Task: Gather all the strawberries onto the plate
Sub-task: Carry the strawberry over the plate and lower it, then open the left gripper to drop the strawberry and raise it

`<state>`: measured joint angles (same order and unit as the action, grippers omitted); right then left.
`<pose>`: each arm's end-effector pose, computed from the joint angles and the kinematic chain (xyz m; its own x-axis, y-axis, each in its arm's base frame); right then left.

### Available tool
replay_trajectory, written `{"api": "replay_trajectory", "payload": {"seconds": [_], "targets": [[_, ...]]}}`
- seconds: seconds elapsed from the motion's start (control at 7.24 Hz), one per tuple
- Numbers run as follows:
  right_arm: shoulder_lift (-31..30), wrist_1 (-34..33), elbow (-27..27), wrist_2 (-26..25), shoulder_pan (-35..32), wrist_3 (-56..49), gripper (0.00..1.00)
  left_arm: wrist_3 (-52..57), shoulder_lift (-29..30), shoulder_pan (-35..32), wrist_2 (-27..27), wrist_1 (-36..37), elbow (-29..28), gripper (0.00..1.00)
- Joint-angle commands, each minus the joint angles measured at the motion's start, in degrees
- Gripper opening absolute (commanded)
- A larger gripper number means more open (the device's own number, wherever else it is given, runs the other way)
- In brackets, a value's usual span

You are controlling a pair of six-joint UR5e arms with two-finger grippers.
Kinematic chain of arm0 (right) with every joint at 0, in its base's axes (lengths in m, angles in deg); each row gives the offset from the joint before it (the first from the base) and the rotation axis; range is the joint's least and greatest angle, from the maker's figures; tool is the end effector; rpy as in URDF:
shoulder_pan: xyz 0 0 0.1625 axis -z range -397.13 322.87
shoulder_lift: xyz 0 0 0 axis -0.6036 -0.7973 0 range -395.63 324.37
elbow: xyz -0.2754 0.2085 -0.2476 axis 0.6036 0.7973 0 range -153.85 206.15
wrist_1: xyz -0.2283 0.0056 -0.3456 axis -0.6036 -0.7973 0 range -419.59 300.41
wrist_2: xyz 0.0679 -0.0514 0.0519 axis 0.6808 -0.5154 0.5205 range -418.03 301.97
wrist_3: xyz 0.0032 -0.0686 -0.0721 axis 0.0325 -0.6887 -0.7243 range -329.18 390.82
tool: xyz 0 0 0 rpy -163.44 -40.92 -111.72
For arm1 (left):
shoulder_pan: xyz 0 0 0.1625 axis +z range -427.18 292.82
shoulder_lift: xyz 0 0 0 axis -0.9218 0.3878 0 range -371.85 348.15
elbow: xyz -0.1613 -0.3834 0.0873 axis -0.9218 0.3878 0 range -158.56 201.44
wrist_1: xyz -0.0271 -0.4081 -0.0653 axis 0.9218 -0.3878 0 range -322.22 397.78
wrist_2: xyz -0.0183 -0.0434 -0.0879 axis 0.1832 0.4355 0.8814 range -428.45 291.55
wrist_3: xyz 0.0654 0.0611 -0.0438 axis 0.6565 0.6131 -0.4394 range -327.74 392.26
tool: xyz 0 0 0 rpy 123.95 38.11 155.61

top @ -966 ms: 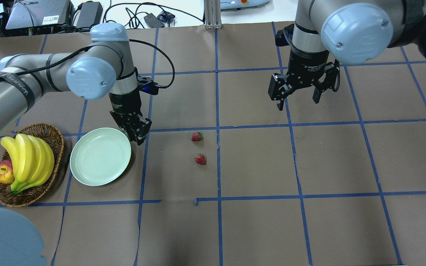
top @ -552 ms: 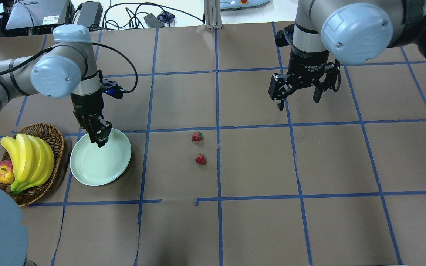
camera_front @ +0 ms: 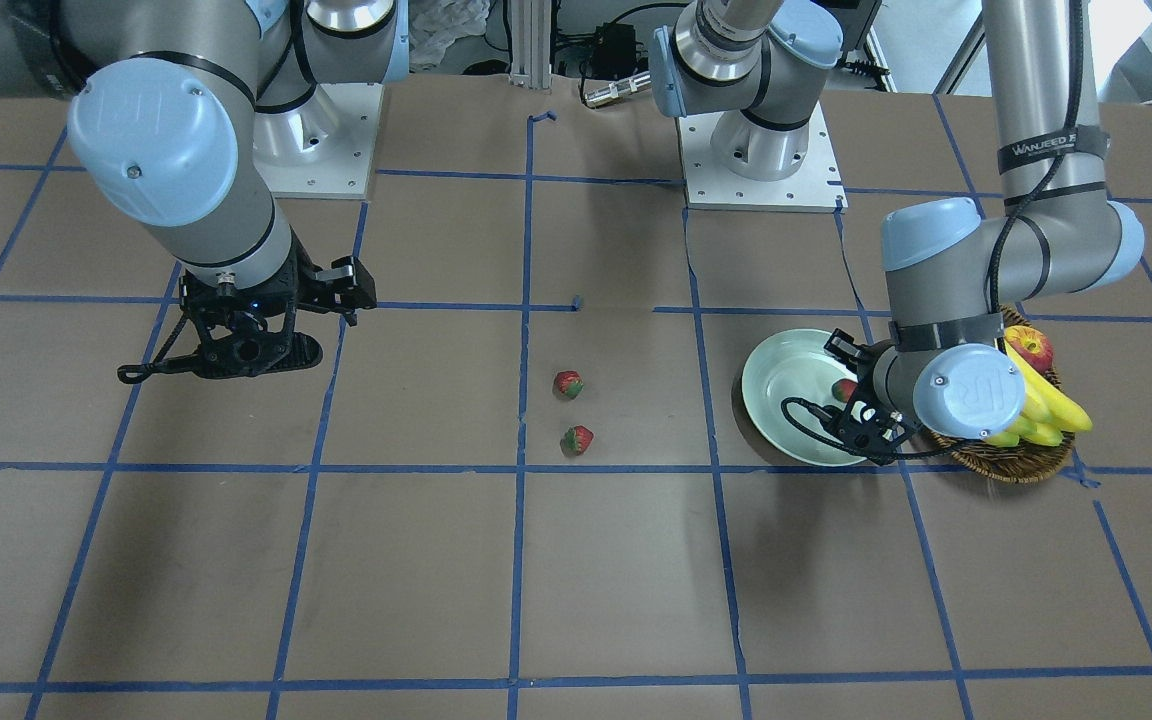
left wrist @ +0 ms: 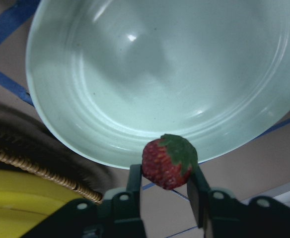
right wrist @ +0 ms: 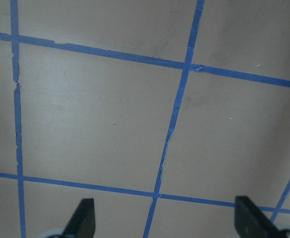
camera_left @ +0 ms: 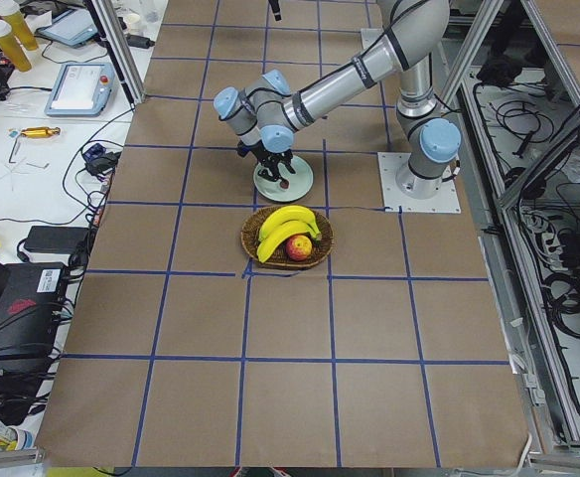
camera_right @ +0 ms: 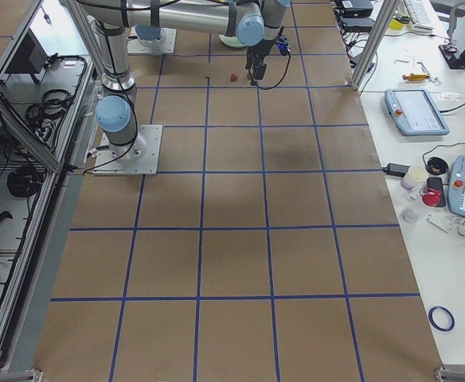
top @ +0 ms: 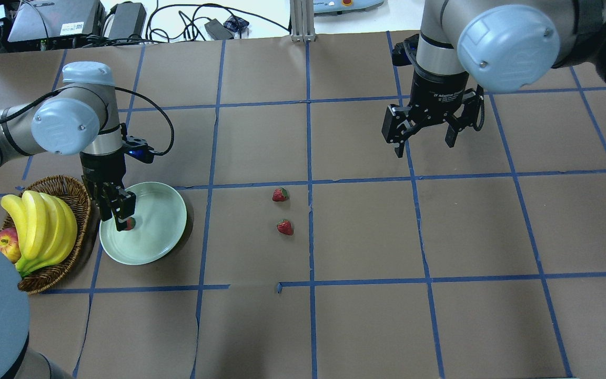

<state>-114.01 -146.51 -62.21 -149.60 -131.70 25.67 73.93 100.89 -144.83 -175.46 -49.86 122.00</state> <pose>0.1737 -0.5344 0.3913 -0.9850 -0.1727 0.0064 -0.1667 0.9594 0.2273 0.0114 -0.5386 0.2061 -0.8438 0.5140 0.1544 0.5054 0.6641 0.5510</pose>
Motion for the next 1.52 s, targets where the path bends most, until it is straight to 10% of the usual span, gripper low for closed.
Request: {"api": "replay_trajectory", "payload": {"seconds": [0.0, 1.38], "targets": [[-0.1, -1.0, 0.0, -0.3, 0.0, -0.1, 1.00, -0.4, -0.9, -0.1, 0.2, 0.0, -1.2, 1.00], [-0.1, -0.8, 0.2, -0.9, 0.9, -0.2, 1.00, -49.3, 1.8, -19.6, 29.2, 17.7, -5.2, 1.00]]}}
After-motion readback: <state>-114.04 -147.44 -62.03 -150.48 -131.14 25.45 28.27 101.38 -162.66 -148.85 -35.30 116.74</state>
